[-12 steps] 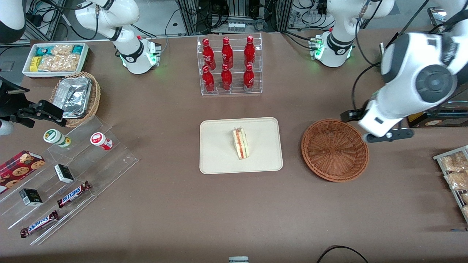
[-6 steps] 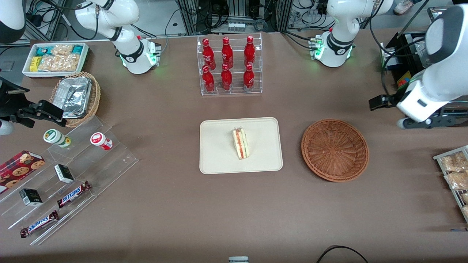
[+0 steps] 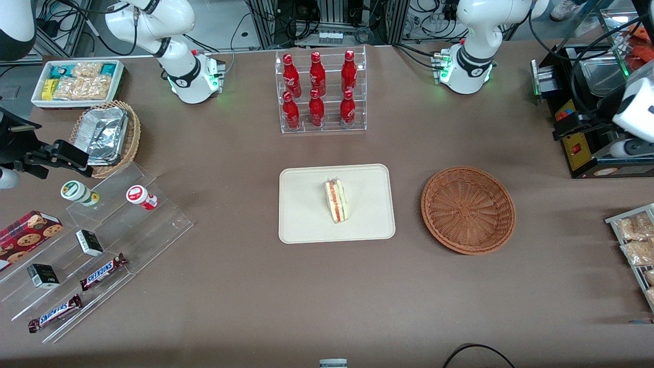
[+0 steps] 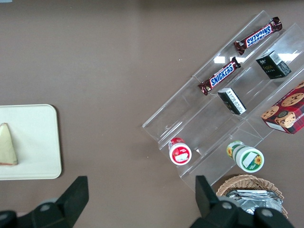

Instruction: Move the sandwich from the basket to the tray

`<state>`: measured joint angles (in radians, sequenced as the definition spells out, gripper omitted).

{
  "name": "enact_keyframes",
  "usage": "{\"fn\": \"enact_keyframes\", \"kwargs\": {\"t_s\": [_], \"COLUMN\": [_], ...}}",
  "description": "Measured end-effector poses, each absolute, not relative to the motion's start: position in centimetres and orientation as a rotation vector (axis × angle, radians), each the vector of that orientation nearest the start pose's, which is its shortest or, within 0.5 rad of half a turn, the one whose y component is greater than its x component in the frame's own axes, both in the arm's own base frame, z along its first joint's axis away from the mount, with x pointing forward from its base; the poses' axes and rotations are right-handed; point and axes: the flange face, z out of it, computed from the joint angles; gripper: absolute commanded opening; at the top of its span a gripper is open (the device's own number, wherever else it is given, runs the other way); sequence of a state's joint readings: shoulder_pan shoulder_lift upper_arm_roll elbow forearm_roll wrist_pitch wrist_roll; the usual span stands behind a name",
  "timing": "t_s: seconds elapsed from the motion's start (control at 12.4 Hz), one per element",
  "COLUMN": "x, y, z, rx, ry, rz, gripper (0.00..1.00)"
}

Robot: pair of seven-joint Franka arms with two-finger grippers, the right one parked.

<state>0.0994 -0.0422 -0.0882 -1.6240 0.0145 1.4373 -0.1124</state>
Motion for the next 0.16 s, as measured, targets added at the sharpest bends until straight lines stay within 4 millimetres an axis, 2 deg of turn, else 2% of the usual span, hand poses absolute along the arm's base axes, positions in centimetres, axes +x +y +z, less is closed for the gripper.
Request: {"fn": "enact_keyframes", "kwargs": {"t_s": [0.16], "x": [52.53], "y": [0.8], "z": [61.58], "rx": [-3.107], "ry": [-0.154], "rz": [0.218], "gripper": [1.0]}}
